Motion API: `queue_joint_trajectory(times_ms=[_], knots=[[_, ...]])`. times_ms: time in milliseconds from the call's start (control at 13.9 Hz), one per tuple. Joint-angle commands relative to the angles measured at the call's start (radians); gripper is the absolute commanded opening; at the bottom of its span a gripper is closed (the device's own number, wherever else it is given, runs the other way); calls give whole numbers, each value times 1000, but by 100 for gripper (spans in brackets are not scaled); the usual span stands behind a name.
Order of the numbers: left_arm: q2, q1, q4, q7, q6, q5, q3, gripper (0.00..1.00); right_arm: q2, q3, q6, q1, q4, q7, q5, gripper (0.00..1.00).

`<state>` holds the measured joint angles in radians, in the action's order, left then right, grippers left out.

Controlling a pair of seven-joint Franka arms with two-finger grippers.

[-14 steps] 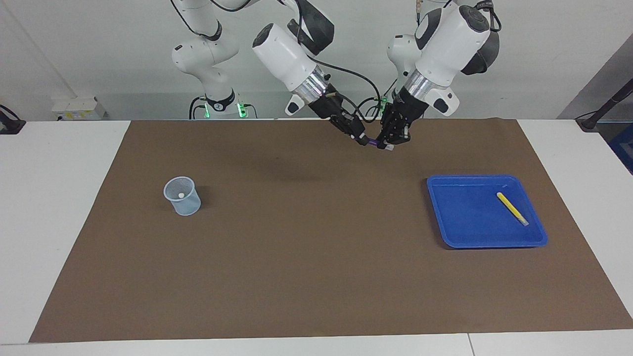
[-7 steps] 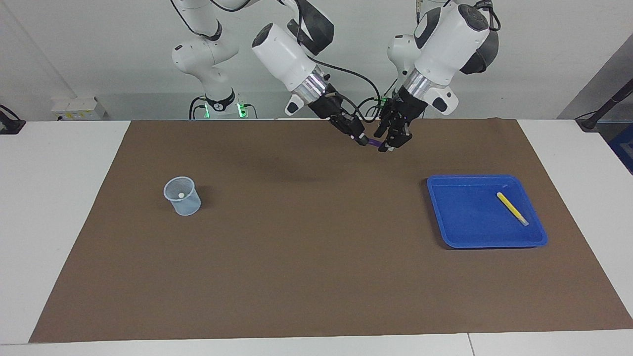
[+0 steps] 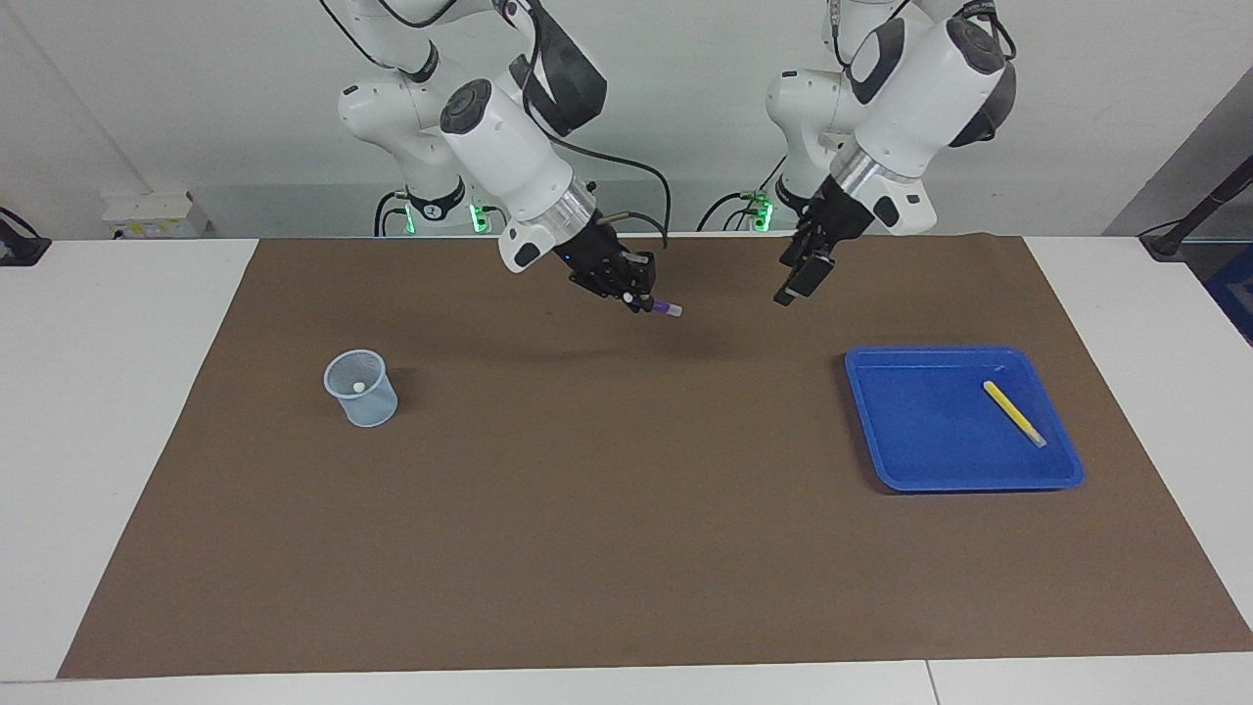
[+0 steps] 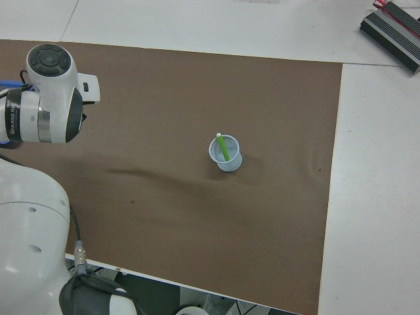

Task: Transfer and insert pens with both arms
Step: 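Open the left gripper while the right gripper pulls the pen away, then insert the purple pen into the clear cup with the right gripper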

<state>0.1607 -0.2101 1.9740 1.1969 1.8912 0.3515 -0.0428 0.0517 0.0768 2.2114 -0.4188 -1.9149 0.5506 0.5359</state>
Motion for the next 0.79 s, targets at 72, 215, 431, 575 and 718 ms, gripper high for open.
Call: queue_joint_trajectory(times_ms=[72, 215, 431, 575, 718], knots=[[60, 182, 57, -427, -70, 1, -2, 86, -35, 9, -168, 116, 0, -267, -135, 0], [74, 256, 89, -580, -70, -23, -2, 86, -41, 8, -254, 173, 13, -392, -168, 0], [66, 336, 120, -765, -47, -78, -3, 86, -72, 6, -364, 230, 25, -541, -266, 0], [45, 388, 141, -893, -9, -92, -3, 86, -73, 5, -444, 250, 59, -612, -344, 0], [13, 411, 158, -947, 51, -135, -3, 85, -75, 3, -484, 274, 74, -716, -428, 0]])
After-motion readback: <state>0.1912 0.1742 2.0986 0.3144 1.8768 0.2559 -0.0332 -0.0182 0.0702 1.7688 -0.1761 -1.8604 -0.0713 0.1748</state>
